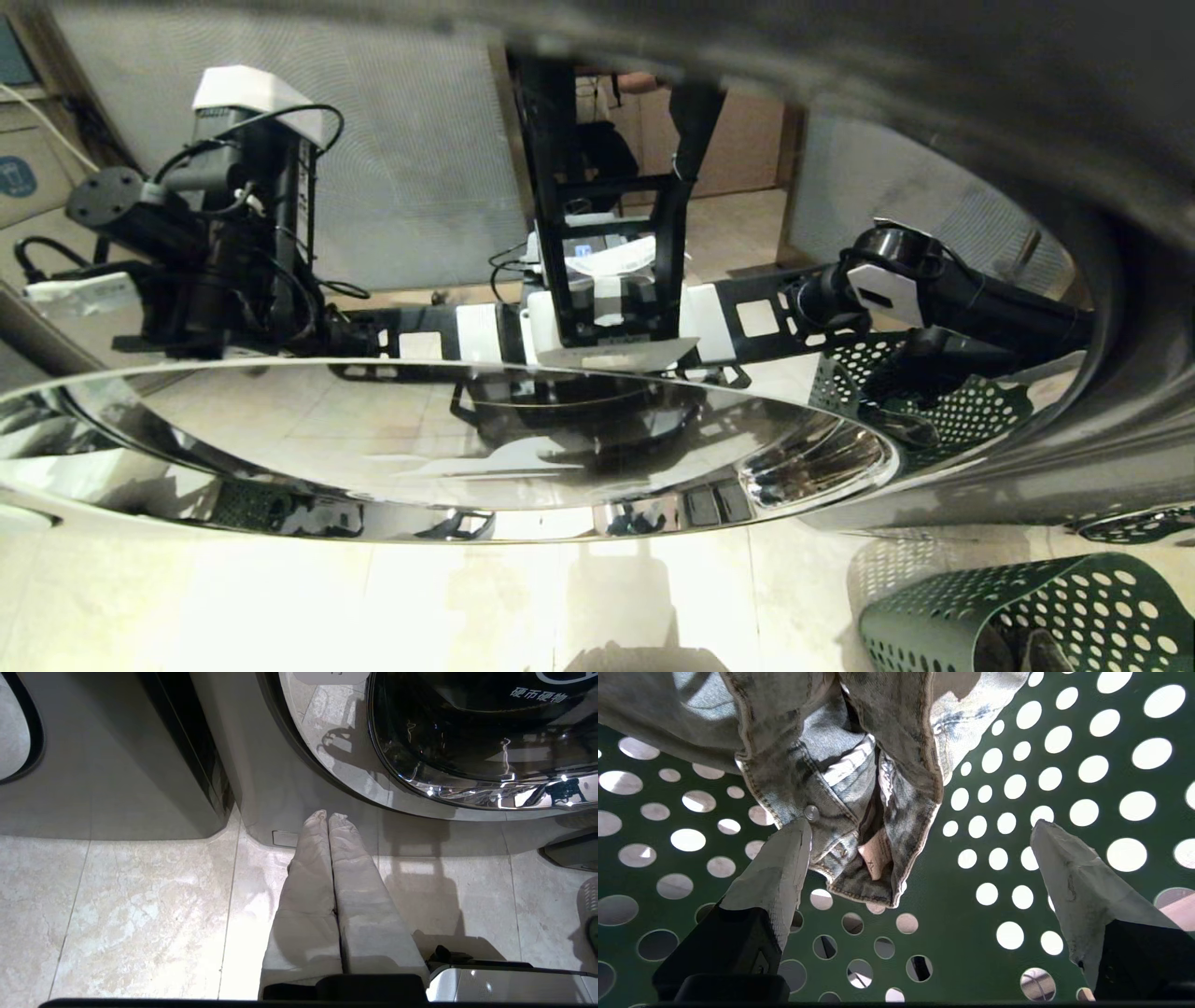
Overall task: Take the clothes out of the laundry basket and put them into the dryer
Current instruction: Take the clothes out of the basket
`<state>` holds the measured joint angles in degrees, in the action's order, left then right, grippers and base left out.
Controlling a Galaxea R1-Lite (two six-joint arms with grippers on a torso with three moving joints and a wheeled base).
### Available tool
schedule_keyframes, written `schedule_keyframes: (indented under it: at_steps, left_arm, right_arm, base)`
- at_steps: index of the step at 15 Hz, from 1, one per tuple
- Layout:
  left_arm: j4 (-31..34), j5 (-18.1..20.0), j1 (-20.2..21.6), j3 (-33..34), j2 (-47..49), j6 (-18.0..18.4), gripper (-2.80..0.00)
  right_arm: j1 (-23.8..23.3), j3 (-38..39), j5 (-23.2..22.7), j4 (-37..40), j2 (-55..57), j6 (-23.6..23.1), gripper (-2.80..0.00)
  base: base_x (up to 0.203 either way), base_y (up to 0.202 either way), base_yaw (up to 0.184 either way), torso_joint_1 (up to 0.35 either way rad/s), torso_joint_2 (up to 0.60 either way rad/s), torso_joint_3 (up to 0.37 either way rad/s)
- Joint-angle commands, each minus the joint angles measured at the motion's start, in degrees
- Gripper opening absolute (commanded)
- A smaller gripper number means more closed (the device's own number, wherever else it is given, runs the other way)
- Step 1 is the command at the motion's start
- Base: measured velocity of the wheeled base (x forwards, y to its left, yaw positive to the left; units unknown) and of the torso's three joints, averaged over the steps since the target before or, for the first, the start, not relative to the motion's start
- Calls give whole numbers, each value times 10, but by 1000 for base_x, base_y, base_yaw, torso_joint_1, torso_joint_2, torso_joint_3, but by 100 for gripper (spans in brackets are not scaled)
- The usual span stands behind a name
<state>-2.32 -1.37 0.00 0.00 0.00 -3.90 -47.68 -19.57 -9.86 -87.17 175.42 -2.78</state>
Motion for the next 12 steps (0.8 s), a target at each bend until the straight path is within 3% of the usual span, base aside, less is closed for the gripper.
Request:
schedule_keyframes:
  at_steps: [1, 6, 12]
  left_arm:
    - [0, 0, 0, 8, 0, -1, -280]
    - [0, -1, 0, 8, 0, -1, -280]
    - [0, -1, 0, 8, 0, -1, -280]
  right_arm:
    - [0, 0, -1, -5, 1, 0, 0]
    - [0, 1, -2, -5, 1, 0, 0]
    - [0, -5, -7, -5, 1, 0, 0]
  base:
    - [0, 0, 0, 0, 0, 0]
    - [-12, 0, 0, 0, 1, 0]
    - [-187, 0, 1, 0, -1, 4]
